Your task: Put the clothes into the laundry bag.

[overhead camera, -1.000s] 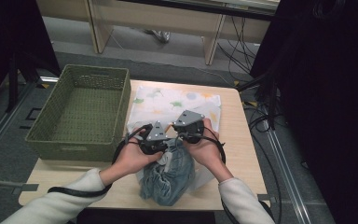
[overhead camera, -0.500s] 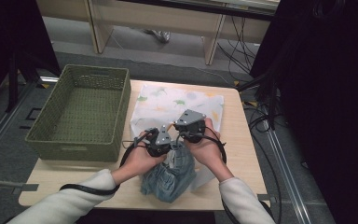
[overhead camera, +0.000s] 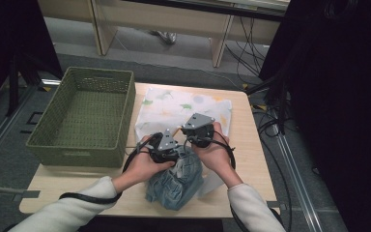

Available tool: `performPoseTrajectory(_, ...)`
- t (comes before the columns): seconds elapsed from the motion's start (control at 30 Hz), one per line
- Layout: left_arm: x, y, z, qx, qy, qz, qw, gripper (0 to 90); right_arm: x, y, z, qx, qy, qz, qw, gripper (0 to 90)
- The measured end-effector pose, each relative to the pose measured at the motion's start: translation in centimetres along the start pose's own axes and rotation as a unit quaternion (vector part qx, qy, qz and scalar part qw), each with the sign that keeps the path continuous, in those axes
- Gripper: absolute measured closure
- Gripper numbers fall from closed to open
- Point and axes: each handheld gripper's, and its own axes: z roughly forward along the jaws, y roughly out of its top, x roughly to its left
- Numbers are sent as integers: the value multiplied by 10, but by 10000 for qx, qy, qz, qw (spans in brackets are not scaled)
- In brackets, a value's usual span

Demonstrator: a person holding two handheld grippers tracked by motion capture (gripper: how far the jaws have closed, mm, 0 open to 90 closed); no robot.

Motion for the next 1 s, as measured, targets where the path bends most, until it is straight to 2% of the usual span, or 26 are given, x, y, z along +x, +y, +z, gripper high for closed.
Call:
performPoseTrajectory(0.3, 4, 8, -22, 128, -59, 208, 9997, 348, 0, -1, 0, 25, -7, 78, 10000, 900)
performPoseTrajectory(0.47, 5, 12, -39, 118, -122, 216, 9996, 314, 0, -1, 0, 33, -2, 98, 9999, 900)
performPoseTrajectory(0.57, 4, 13, -54, 109, -306, 131, 9994, 287, -1, -1, 0, 12, 9, 15, 10000, 900)
performPoseTrajectory(0.63, 1, 12, -65, 107, -479, 174, 9986, 269, 0, -1, 0, 46, -7, 135, 9999, 900)
performPoseTrajectory(0.73, -7, 6, -77, 122, -695, 142, 9974, 241, 0, -1, 0, 48, -3, 145, 9999, 900)
performPoseTrajectory(0.8, -14, 0, -80, 174, -818, 184, 9963, 217, 0, -1, 0, 41, 0, 95, 9999, 900)
performPoseTrajectory(0.97, -32, -14, -66, 491, -808, 563, 9939, 146, 0, 0, 1, 37, -17, 12, 10000, 900)
performPoseTrajectory(1.0, -35, -16, -61, 538, -749, 695, 9933, 139, 0, 0, 1, 35, -16, 6, 10000, 900)
